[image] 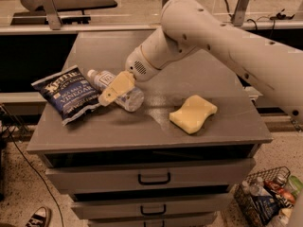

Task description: Move blue plastic bottle near blue chip bag

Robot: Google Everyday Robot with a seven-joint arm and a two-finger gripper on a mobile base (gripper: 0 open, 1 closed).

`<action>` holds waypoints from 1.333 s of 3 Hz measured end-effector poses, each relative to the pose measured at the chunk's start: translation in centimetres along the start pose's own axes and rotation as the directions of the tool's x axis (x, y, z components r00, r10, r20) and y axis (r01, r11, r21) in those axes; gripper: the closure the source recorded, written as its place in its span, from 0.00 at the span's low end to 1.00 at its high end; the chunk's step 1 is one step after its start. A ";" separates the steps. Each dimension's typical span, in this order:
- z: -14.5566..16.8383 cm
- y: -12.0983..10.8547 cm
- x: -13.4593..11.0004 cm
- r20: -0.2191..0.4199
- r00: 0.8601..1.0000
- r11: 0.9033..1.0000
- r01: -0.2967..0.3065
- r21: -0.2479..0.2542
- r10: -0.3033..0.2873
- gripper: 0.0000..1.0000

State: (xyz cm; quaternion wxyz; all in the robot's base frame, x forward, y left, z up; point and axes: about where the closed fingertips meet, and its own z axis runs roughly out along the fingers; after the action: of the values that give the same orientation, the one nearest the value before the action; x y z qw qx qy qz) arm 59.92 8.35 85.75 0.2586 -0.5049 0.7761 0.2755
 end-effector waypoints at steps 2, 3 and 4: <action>-0.6 -1.5 -1.2 0.066 0.998 0.999 -0.028 0.043 0.026 0.00; -5.6 -5.6 -2.5 0.152 0.988 0.988 -0.038 0.148 0.015 0.00; -13.4 -12.0 -3.4 0.307 0.952 0.964 -0.085 0.253 0.003 0.00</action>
Offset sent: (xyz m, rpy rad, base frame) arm 0.0485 -0.0267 0.0377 0.0749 -0.1092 -0.1459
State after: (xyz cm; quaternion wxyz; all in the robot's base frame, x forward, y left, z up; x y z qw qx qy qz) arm 70.58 -2.76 95.69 0.4334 -0.4001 0.7678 0.2502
